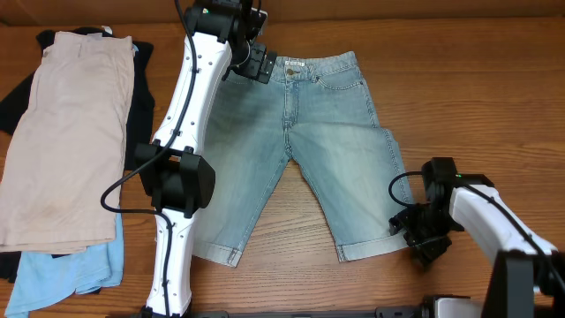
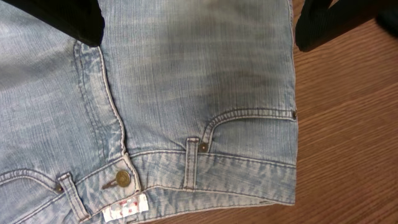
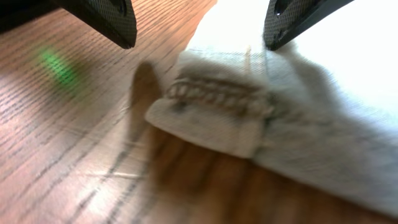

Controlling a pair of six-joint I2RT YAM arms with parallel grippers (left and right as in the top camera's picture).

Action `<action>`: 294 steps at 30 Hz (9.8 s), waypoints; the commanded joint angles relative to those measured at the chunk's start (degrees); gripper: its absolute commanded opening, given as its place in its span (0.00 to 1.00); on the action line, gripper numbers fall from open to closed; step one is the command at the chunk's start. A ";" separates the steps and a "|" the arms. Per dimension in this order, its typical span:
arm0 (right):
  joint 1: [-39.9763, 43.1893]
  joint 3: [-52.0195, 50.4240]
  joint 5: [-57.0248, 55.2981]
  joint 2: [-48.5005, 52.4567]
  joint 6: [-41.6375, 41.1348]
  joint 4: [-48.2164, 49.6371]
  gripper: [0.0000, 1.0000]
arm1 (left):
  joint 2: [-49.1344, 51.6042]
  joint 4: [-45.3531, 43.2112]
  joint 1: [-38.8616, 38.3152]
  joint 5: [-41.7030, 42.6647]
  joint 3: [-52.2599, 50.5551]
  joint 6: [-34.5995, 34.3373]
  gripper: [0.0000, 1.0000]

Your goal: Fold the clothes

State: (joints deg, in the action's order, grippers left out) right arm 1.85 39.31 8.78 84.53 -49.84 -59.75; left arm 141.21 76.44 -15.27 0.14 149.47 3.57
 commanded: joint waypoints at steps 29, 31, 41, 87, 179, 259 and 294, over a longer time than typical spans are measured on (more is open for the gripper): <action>0.15 18.29 5.22 -24.57 23.54 -1.60 0.76 | 14.16 -11.32 -8.04 3.89 -0.22 19.82 1.00; 0.13 18.23 5.25 -23.02 23.52 -0.85 0.76 | 14.71 -10.75 -8.07 2.58 -0.22 18.53 1.00; 0.04 18.05 5.25 -14.60 23.54 3.02 0.76 | 15.08 -3.02 -4.79 -8.61 -0.22 0.94 1.00; 5.22 7.67 5.49 9.31 21.94 23.02 0.04 | 9.51 14.62 9.25 12.44 30.56 -7.50 1.00; 19.02 41.48 14.93 22.32 38.16 5.90 1.00 | 9.53 6.56 8.15 19.74 -0.50 11.34 0.95; -23.91 35.82 -4.07 -3.74 28.59 -10.97 1.00 | -31.10 14.56 21.24 9.99 -3.54 -4.83 1.00; -31.10 -0.79 9.60 -0.28 27.06 13.97 0.73 | -32.09 14.62 21.18 10.47 -3.61 -3.39 1.00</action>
State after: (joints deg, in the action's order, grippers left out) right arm -29.08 38.87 17.72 84.14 -21.61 -46.30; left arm 109.60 90.94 6.35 9.72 145.23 -1.08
